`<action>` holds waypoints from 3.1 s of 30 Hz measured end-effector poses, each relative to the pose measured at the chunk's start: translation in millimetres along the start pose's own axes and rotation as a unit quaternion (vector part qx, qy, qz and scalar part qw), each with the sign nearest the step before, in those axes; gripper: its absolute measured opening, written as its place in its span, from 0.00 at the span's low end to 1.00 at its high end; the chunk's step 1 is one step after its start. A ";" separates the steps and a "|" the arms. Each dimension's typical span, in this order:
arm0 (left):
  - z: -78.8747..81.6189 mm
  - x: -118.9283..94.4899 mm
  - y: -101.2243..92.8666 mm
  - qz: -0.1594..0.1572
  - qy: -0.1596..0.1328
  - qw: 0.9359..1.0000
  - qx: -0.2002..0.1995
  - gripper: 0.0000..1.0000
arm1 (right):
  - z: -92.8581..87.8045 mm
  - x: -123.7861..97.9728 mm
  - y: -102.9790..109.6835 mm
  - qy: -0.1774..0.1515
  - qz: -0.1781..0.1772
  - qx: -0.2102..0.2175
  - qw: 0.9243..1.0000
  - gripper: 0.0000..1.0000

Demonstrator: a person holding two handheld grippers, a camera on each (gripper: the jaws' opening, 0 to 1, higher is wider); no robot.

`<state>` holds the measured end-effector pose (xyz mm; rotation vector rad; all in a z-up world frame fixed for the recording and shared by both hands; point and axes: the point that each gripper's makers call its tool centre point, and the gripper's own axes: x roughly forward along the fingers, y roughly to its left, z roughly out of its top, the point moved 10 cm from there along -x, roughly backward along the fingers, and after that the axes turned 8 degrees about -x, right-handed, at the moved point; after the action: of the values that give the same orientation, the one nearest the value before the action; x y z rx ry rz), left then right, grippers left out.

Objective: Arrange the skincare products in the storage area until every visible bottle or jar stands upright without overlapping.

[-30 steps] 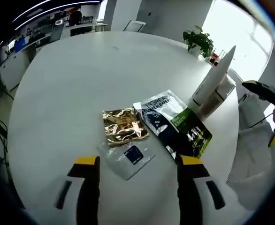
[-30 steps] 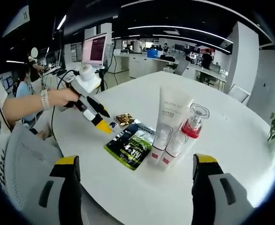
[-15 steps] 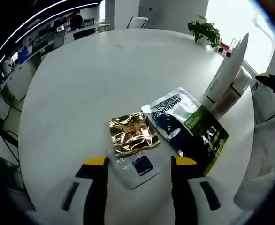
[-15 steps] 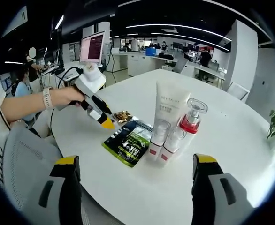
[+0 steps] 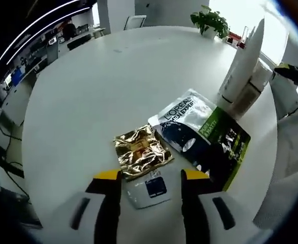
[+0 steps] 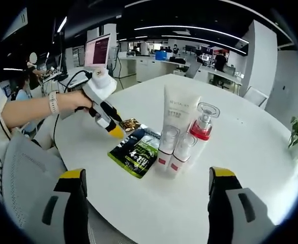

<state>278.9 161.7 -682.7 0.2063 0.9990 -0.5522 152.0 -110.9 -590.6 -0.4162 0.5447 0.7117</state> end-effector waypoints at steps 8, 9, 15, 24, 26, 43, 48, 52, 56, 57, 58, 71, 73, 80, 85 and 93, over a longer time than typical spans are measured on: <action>-8.9 -8.4 -2.6 -0.003 0.019 1.000 0.002 0.49 | -0.5 1.3 3.3 0.000 0.006 0.001 1.000 0.98; -9.6 -9.1 -3.0 0.002 0.020 1.000 -0.003 0.49 | -0.7 1.6 3.0 0.001 0.006 0.001 1.000 0.98; -9.2 -10.9 -2.1 0.017 0.021 0.999 -0.019 0.43 | -1.0 1.5 3.3 0.001 0.006 0.001 1.000 0.97; -1.9 -4.6 -3.8 0.024 0.021 0.999 -0.031 0.47 | -2.9 4.5 4.5 0.008 0.004 0.000 1.000 0.97; -1.0 -2.7 -2.3 0.028 0.013 0.999 -0.039 0.45 | -3.2 4.5 5.3 0.009 0.005 0.000 1.000 0.97; -3.4 -2.7 1.0 0.019 0.012 1.000 -0.015 0.37 | -2.0 6.5 13.1 -0.001 0.024 0.005 1.000 0.94; -9.2 -7.9 -0.5 0.019 0.016 1.000 -0.008 0.37 | -2.8 12.5 21.2 0.000 0.049 0.019 0.999 0.89; -11.2 -12.5 1.7 0.016 0.018 1.000 -0.005 0.37 | -1.7 17.3 26.0 -0.009 0.068 0.032 0.997 0.85; -11.3 -21.6 0.5 0.011 0.007 1.000 -0.004 0.37 | 1.0 23.7 31.9 -0.019 0.089 0.042 0.995 0.82; -11.7 -24.4 -1.3 0.011 0.005 1.000 -0.003 0.37 | 1.6 25.0 32.9 -0.021 0.093 0.044 0.995 0.82; -12.0 -28.1 -3.2 0.011 0.000 1.000 -0.002 0.37 | 3.0 26.9 35.3 -0.023 0.098 0.047 0.994 0.82; -13.6 -33.2 -10.9 0.002 -0.004 0.999 0.048 0.36 | 14.1 48.4 44.2 -0.052 0.148 0.084 0.984 0.61; -15.6 -34.6 -11.5 -0.003 -0.003 0.999 0.050 0.36 | 14.8 51.1 45.6 -0.054 0.155 0.089 0.982 0.56; -18.3 -50.2 -23.8 -0.027 -0.030 0.996 0.082 0.37 | 18.7 58.7 48.5 -0.072 0.163 0.104 0.979 0.37; -26.1 -48.6 -22.7 -0.033 -0.032 0.993 0.106 0.41 | 20.0 67.8 51.8 -0.061 0.166 0.108 0.978 0.31; -34.9 -48.1 -14.1 -0.049 0.009 0.989 0.137 0.48 | 16.9 68.3 57.3 -0.050 0.181 0.102 0.977 0.33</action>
<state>225.6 180.6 -659.8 0.4081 0.9524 -0.7792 160.1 -28.7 -628.0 -0.0866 0.5984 1.0092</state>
